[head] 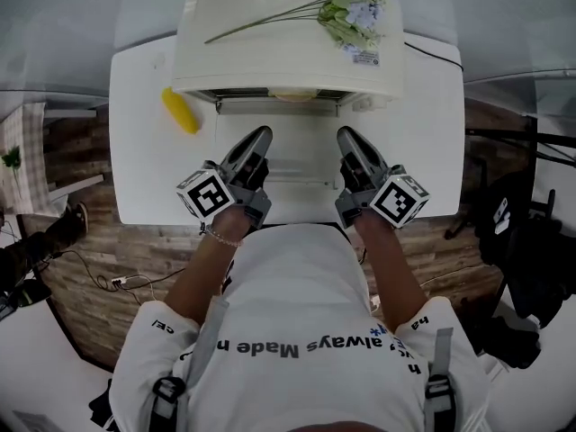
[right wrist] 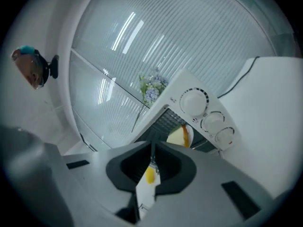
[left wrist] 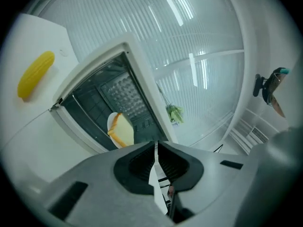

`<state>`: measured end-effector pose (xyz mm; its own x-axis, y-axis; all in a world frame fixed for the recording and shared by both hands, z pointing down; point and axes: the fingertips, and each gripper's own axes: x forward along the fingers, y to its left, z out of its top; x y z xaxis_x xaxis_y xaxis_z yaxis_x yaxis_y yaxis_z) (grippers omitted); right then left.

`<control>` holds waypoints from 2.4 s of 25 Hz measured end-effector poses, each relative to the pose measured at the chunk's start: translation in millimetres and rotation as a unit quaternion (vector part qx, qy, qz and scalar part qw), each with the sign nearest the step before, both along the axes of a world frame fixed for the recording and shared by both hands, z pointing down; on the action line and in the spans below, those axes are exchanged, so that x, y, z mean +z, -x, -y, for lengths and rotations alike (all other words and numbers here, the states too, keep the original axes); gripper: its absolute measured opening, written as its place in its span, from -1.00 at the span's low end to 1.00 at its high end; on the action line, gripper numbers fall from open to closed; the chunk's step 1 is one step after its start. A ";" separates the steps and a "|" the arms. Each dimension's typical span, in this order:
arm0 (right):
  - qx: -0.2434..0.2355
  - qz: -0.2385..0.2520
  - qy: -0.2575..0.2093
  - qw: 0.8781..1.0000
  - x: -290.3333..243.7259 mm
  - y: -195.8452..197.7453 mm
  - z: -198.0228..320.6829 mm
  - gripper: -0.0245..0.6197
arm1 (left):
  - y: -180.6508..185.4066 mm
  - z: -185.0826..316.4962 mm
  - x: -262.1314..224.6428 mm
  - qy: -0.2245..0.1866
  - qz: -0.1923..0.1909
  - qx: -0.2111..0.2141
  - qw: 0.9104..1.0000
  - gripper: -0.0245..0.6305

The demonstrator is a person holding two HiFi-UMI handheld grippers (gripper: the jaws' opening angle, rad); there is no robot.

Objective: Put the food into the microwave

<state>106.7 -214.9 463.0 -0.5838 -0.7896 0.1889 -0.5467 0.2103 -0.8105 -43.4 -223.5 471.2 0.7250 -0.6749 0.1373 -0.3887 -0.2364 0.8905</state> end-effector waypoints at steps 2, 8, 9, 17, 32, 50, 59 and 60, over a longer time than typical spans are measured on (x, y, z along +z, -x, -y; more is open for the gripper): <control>-0.009 -0.032 -0.025 0.999 -17.6 0.4 -4.3 -0.84 | 1.3 -5.2 -14.9 -0.021 0.014 -0.007 1.000 -0.85; -0.034 -0.132 -0.109 0.985 -72.4 5.8 -10.9 -0.84 | 1.7 -12.4 -64.6 -0.097 0.064 -0.006 0.993 -0.85; -0.036 -0.147 -0.123 0.981 -82.6 7.6 -12.7 -0.84 | 3.1 -13.7 -73.3 -0.109 0.072 -0.005 0.991 -0.85; -0.039 -0.260 -0.207 0.942 -146.0 10.9 -26.2 -0.84 | 9.4 -22.9 -130.5 -0.193 0.140 -0.005 0.971 -0.85; -0.049 -0.324 -0.277 0.903 -223.7 38.5 -52.9 -0.84 | 16.1 -41.7 -209.6 -0.296 0.240 -0.026 0.924 -0.85; -0.051 -0.328 -0.288 0.898 -241.2 50.7 -59.7 -0.84 | 14.7 -49.7 -233.3 -0.318 0.226 -0.024 0.920 -0.85; -0.047 -0.330 -0.288 0.898 -242.9 45.0 -61.9 -0.84 | 12.6 -52.4 -236.3 -0.322 0.226 -0.021 0.919 -0.85; -0.047 -0.330 -0.289 0.898 -243.1 44.7 -61.9 -0.84 | 12.7 -52.6 -236.5 -0.322 0.227 -0.022 0.919 -0.85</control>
